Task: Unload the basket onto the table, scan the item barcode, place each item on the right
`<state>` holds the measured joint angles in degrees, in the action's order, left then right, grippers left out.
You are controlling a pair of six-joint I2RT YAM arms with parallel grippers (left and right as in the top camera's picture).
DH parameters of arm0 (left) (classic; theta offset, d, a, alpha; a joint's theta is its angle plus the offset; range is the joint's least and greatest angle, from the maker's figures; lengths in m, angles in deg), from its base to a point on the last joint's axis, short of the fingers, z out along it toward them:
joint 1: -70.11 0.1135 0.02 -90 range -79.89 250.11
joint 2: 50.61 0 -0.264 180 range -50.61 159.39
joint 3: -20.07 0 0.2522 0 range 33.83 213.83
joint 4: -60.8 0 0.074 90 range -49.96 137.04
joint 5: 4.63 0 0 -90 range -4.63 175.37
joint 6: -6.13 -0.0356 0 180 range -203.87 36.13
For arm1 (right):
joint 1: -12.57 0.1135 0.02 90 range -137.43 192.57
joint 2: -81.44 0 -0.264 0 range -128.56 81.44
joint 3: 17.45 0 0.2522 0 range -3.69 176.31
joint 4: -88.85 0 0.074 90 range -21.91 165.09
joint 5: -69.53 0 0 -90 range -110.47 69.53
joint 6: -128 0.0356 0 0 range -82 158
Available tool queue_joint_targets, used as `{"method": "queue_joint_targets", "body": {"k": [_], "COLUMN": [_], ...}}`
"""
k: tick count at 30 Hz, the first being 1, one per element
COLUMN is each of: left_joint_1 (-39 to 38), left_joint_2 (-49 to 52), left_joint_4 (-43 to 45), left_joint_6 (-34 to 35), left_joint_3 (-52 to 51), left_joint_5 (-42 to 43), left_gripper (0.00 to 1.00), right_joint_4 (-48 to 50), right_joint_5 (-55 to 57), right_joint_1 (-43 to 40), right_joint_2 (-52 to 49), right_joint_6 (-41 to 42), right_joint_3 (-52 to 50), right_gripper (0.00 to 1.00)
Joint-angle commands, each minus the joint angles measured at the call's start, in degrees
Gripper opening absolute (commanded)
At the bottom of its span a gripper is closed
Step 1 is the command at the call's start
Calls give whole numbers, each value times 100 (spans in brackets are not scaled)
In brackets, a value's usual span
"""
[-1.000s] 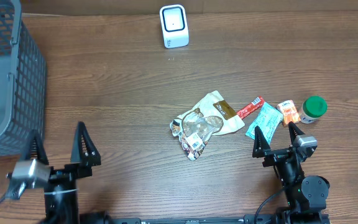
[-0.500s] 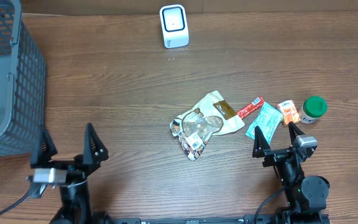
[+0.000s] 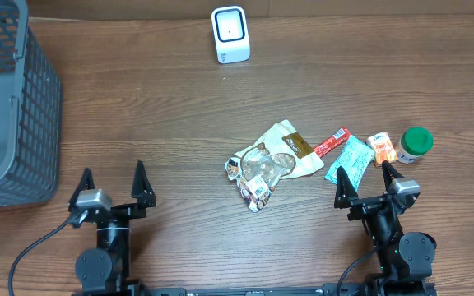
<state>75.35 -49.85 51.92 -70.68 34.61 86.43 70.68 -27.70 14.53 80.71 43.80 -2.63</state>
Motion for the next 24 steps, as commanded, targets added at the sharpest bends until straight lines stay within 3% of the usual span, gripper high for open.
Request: {"method": "queue_joint_targets", "body": {"k": [1, 8, 24], "left_joint_1": [-44, -44, -44], "left_joint_2": [-55, -55, -50], "left_joint_4": [-424, -935, -935], "left_joint_6": [-693, -1561, -1578], "left_joint_3": [-46, -46, -46], "left_joint_5": [42, -57, -37], "left_gripper": [100, 100, 100], "right_joint_4": [22, 22, 22], "right_joint_5": [7, 7, 7], "right_joint_1": [-7, -7, -7], "right_joint_2": [52, 52, 52], "right_joint_6": [13, 13, 13], "right_joint_3": [-61, -61, -61], "right_gripper": [100, 100, 100]}}
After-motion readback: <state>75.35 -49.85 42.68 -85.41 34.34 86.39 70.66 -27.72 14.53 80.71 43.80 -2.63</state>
